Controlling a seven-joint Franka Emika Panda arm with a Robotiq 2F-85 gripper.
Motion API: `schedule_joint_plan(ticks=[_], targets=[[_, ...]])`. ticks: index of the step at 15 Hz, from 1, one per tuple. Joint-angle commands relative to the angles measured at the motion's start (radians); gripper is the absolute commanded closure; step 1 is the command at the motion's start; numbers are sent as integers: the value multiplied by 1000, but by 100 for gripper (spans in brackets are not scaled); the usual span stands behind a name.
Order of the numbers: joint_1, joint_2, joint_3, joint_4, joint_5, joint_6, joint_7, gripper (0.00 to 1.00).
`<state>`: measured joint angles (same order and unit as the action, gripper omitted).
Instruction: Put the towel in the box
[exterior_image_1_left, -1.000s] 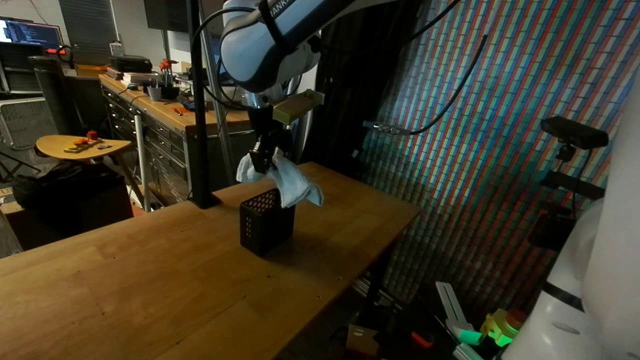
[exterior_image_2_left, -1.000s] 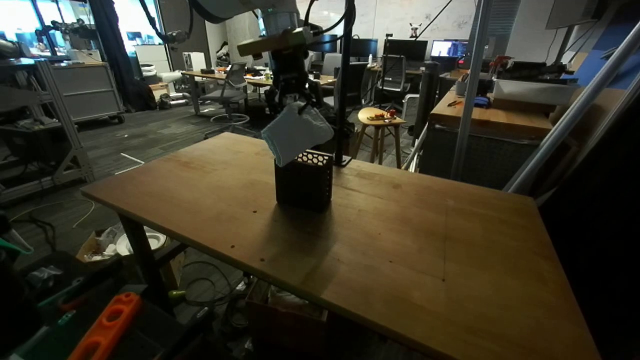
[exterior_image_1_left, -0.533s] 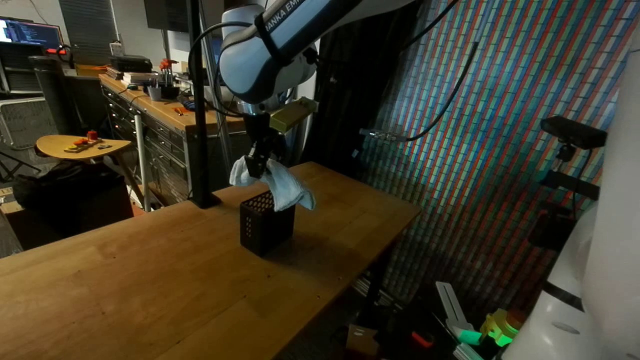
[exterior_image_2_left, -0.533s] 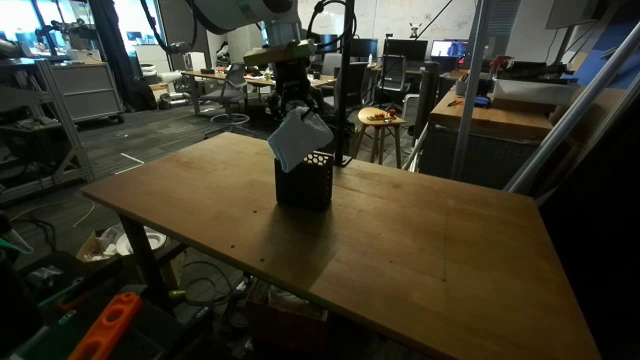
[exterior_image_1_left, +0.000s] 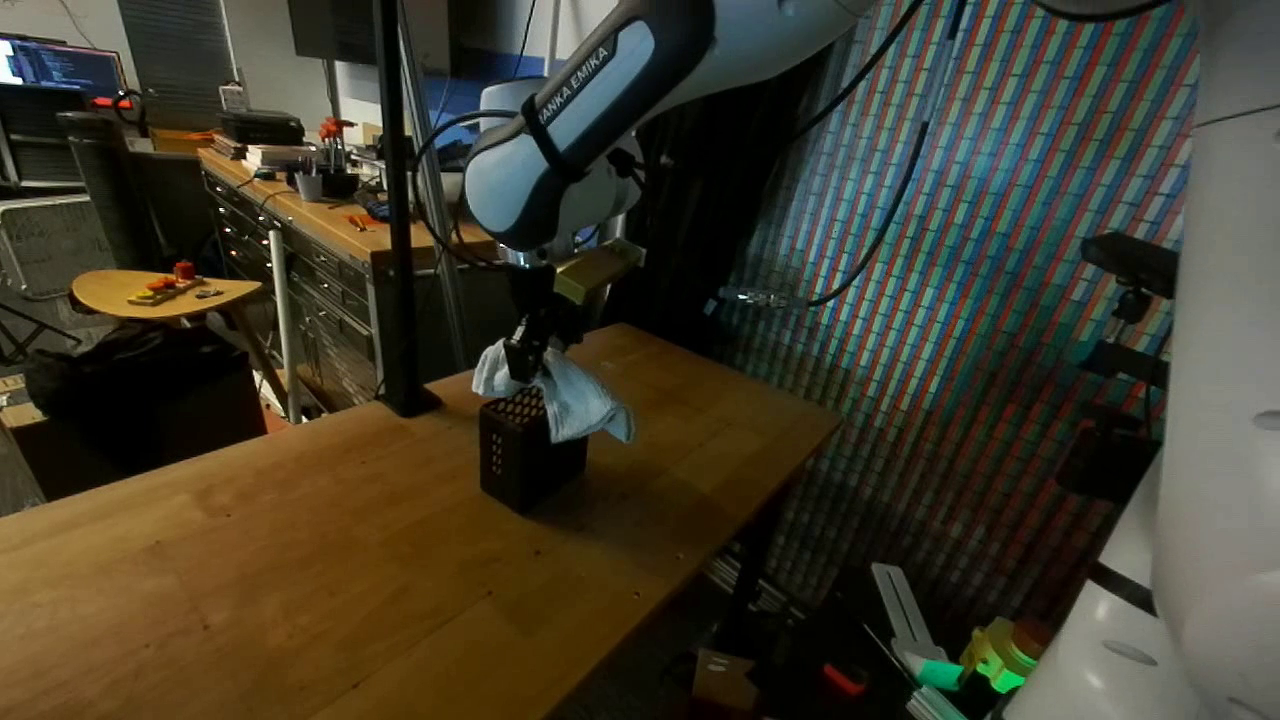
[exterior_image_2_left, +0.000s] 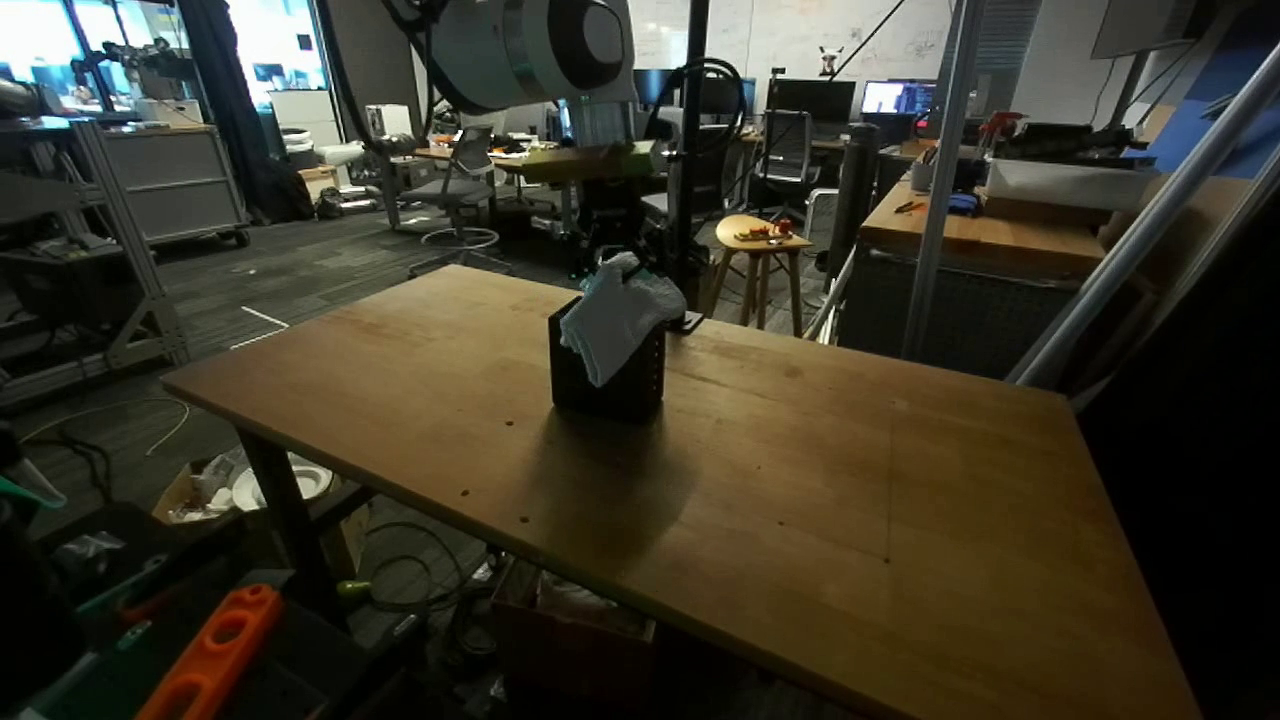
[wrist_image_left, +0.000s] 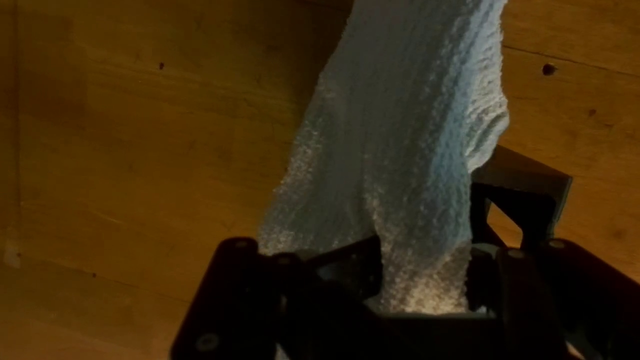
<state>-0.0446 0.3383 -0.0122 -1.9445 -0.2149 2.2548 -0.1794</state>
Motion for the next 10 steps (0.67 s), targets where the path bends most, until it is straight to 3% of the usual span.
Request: schedule_joint_plan(ticks=[1, 10], targets=[[-21, 62, 31, 48, 111, 41, -67, 92], [-51, 159, 91, 72, 297, 41, -174, 92]])
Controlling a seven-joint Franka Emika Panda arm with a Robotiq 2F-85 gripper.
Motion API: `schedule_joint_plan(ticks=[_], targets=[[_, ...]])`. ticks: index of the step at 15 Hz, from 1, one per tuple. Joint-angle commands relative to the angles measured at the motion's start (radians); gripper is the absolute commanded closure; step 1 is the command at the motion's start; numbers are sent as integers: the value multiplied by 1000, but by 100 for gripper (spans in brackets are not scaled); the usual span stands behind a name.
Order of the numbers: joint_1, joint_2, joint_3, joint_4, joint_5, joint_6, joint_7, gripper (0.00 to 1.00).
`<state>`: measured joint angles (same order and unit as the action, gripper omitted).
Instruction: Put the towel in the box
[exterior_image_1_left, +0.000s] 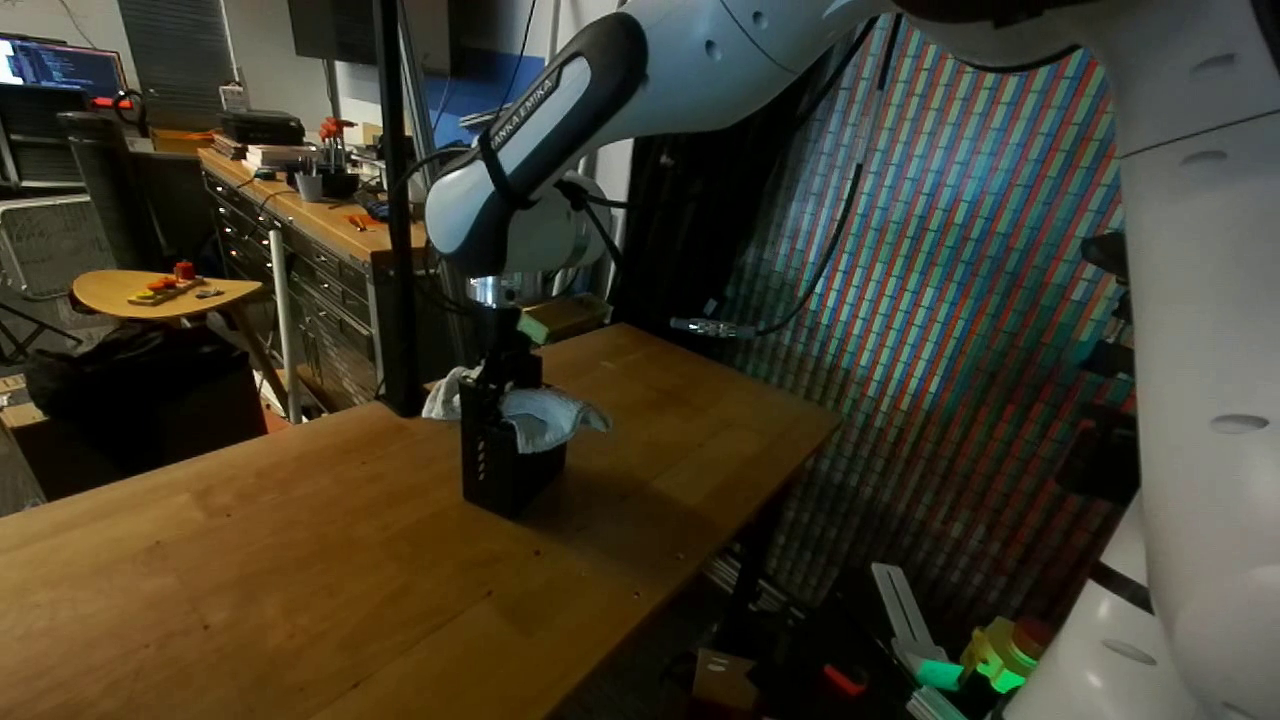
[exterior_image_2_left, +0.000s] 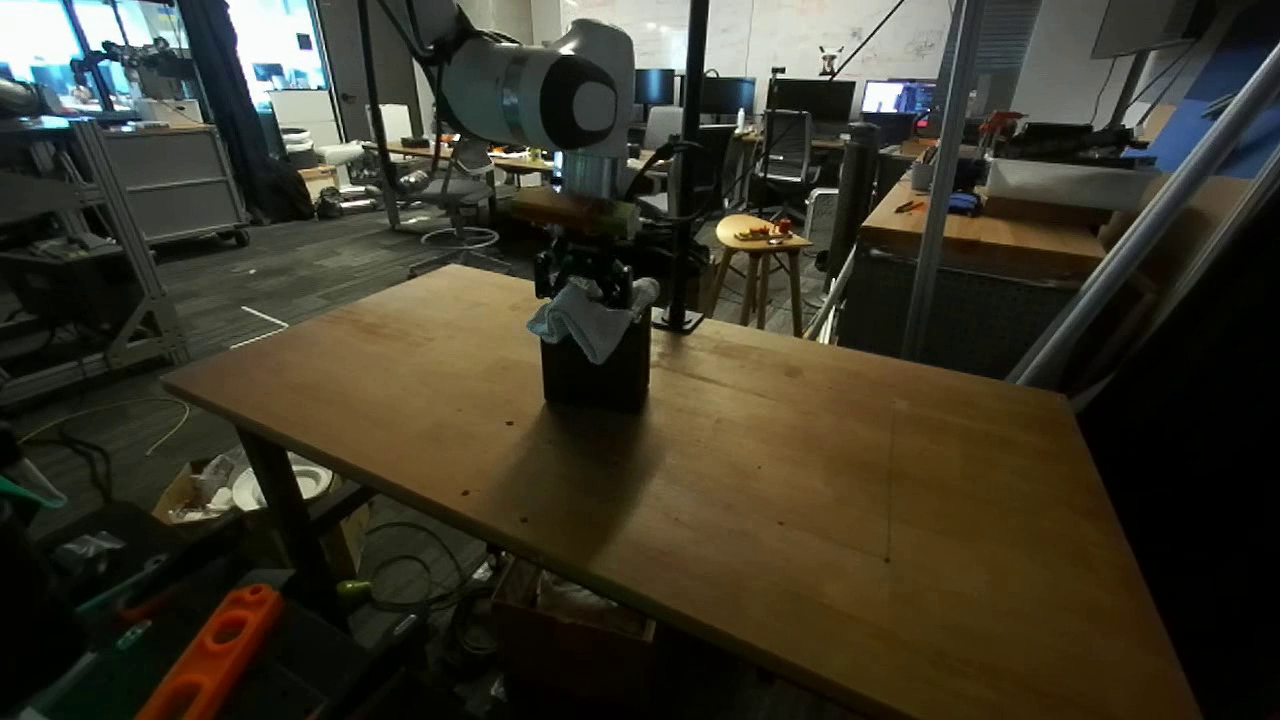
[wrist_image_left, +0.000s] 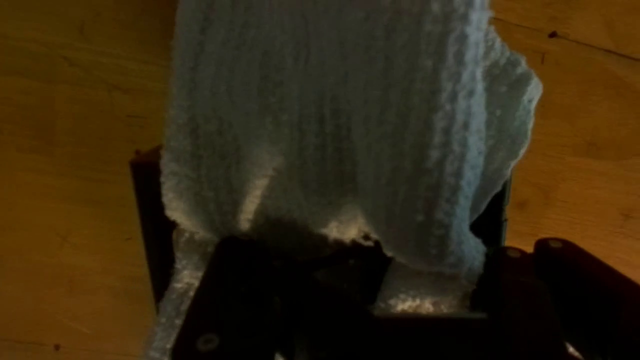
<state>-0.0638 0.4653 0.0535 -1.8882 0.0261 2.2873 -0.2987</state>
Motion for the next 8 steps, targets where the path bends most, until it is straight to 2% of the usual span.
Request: schedule_joint_plan(ticks=[1, 6, 7, 8], targets=[[-40, 30, 29, 10, 69, 9, -70, 92], [-67, 12, 36, -9, 122, 9, -118, 92], [-69, 3, 35, -11, 121, 2, -123, 86], [-68, -3, 33, -10, 115, -2, -125, 66]])
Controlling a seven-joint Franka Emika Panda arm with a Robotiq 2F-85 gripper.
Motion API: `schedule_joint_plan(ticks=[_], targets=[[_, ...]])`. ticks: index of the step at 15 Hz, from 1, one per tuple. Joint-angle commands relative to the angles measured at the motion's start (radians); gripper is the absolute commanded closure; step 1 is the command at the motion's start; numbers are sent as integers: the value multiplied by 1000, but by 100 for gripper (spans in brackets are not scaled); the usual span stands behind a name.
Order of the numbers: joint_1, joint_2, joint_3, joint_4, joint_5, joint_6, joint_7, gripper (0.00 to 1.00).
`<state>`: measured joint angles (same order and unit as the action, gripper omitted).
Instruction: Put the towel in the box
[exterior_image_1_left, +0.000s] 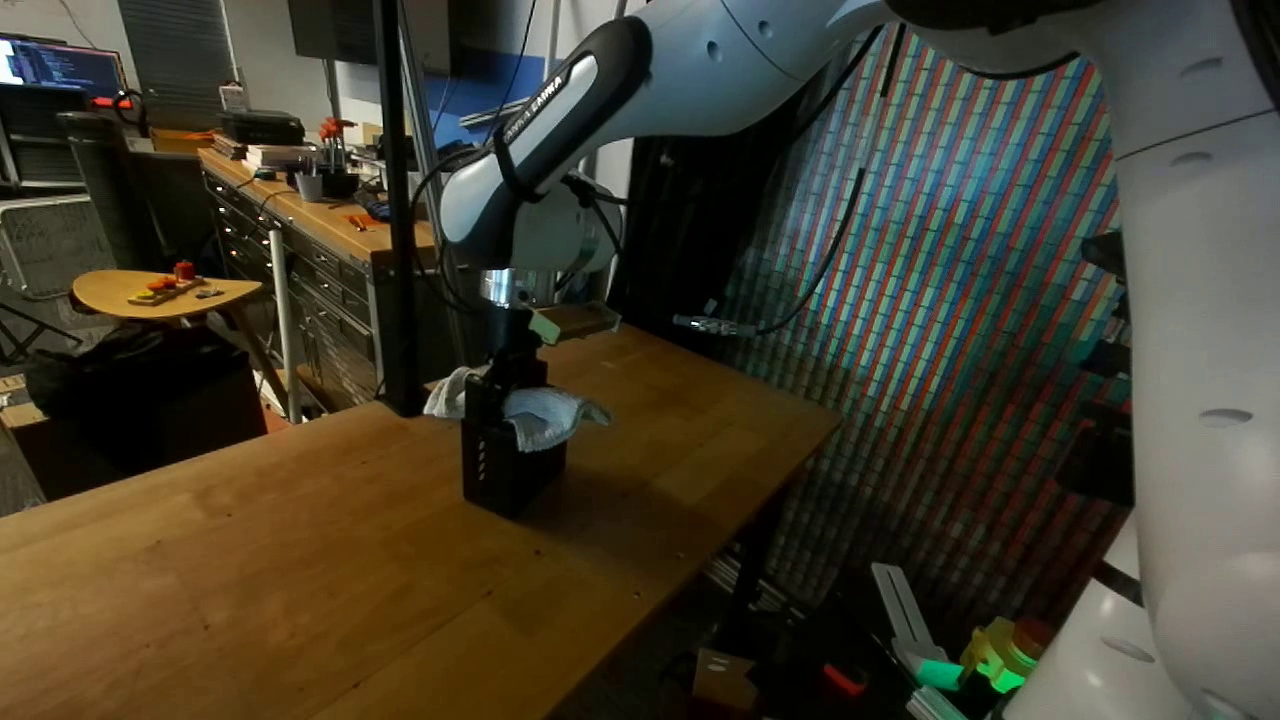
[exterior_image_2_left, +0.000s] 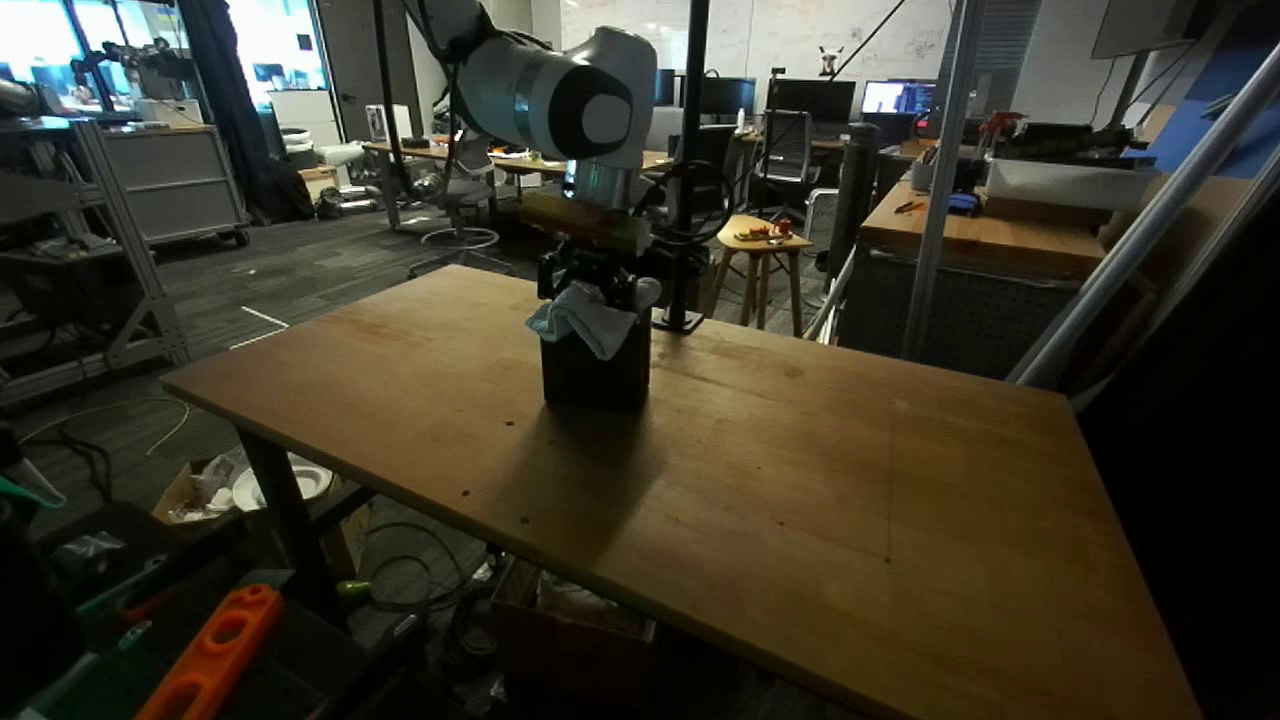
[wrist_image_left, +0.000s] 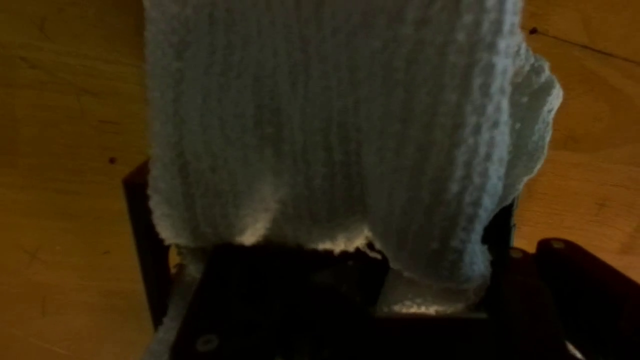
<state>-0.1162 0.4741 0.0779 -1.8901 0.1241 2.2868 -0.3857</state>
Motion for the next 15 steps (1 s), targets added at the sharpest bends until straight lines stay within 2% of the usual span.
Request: schedule_joint_plan(ticks=[1, 7, 8, 9, 10, 15], targets=[[-14, -21, 4, -8, 7, -8, -36, 59], [2, -62, -7, 12, -33, -44, -39, 15], [5, -71, -8, 16, -40, -53, -41, 12], [10, -78, -11, 22, -57, -66, -40, 3], [13, -84, -12, 27, -69, -74, -39, 0], [22, -117, -14, 29, -117, -100, -35, 1]])
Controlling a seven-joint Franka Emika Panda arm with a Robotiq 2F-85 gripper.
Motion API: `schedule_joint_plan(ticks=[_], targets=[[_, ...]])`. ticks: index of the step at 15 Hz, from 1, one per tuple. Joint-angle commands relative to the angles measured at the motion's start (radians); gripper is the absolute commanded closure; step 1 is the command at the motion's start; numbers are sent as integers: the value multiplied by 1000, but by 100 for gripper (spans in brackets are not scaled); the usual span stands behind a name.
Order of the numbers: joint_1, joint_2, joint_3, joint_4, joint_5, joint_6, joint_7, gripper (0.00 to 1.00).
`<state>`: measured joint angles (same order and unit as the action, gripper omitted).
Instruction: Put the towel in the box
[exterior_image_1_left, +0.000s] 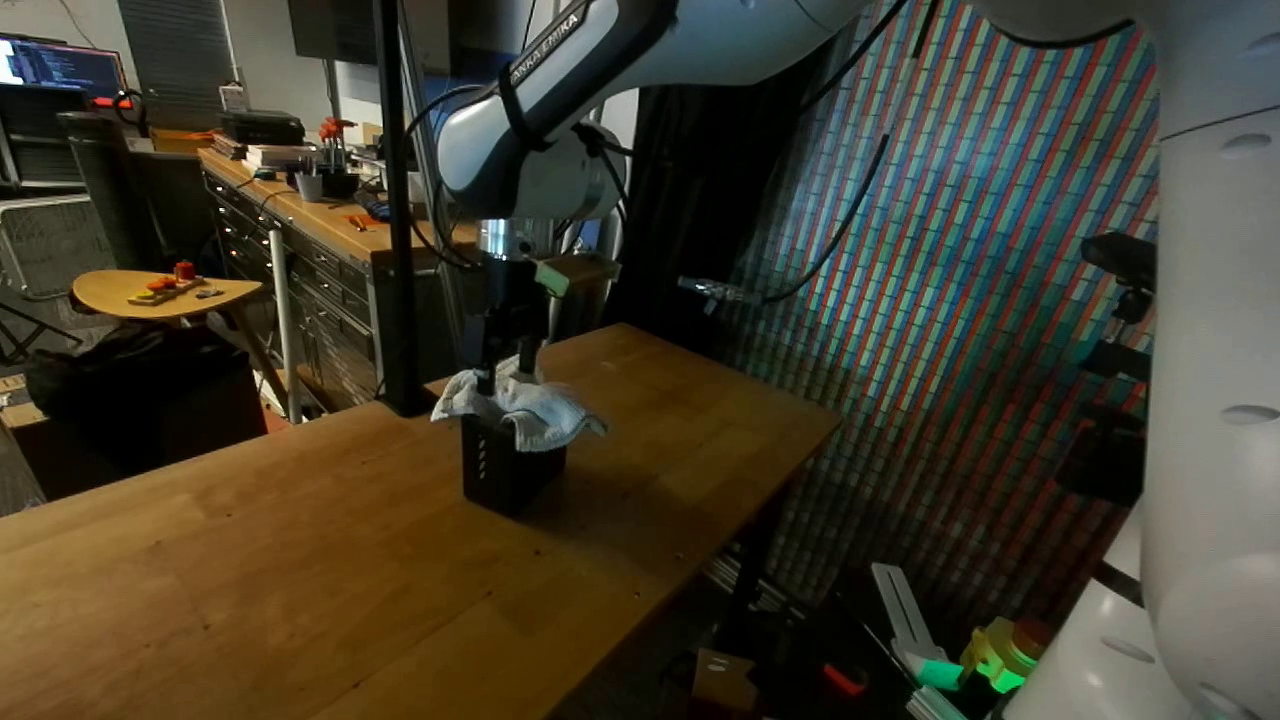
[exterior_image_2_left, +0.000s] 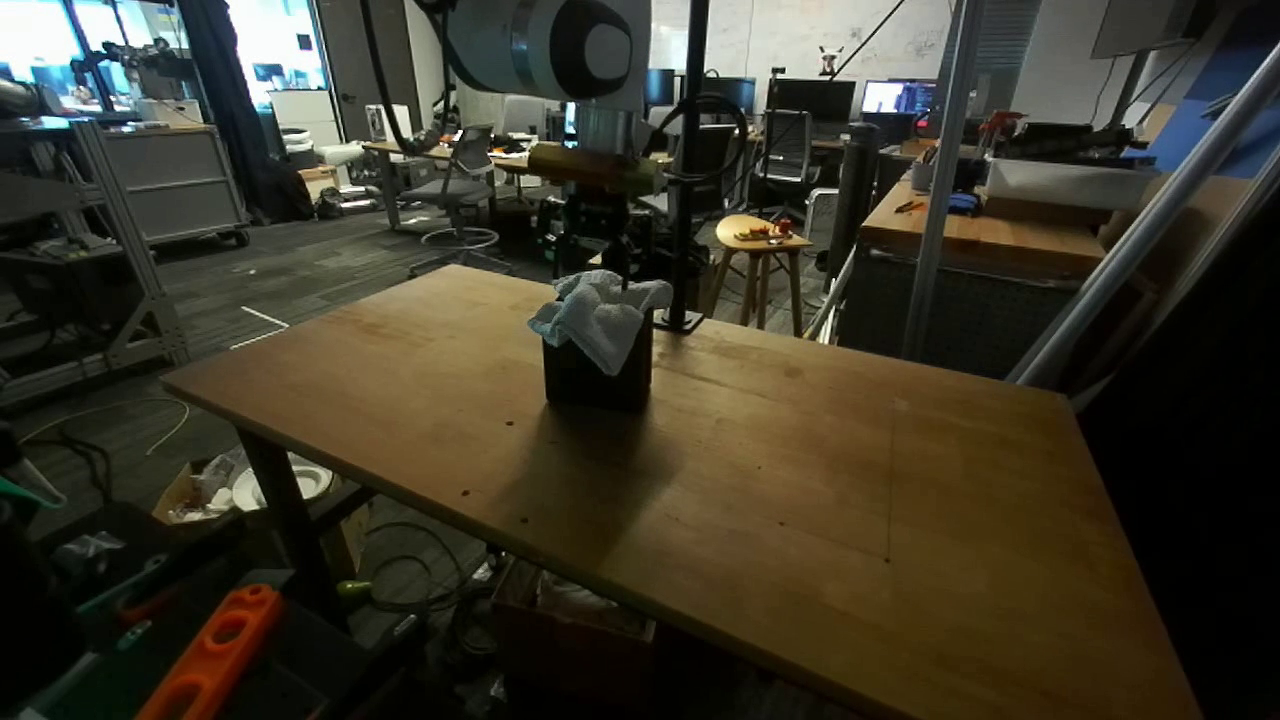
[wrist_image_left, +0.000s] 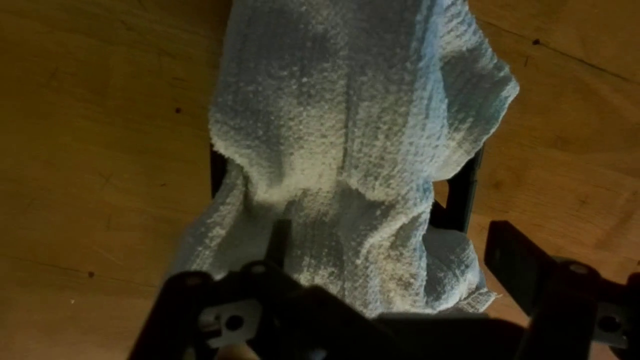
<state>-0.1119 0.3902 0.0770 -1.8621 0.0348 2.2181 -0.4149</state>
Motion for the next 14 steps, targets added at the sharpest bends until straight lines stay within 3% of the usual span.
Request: schedule_joint_plan(ticks=[1, 2, 3, 4, 12, 14], targets=[[20, -38, -14, -1, -36, -35, -5, 0], [22, -46, -14, -6, -41, -37, -4, 0], [24, -51, -14, -7, -46, -39, -2, 10], [27, -56, -16, -8, -54, -40, 1, 27], [53, -83, -22, 2, -128, -40, 11, 88], [58, -86, -20, 1, -135, -36, 11, 93]])
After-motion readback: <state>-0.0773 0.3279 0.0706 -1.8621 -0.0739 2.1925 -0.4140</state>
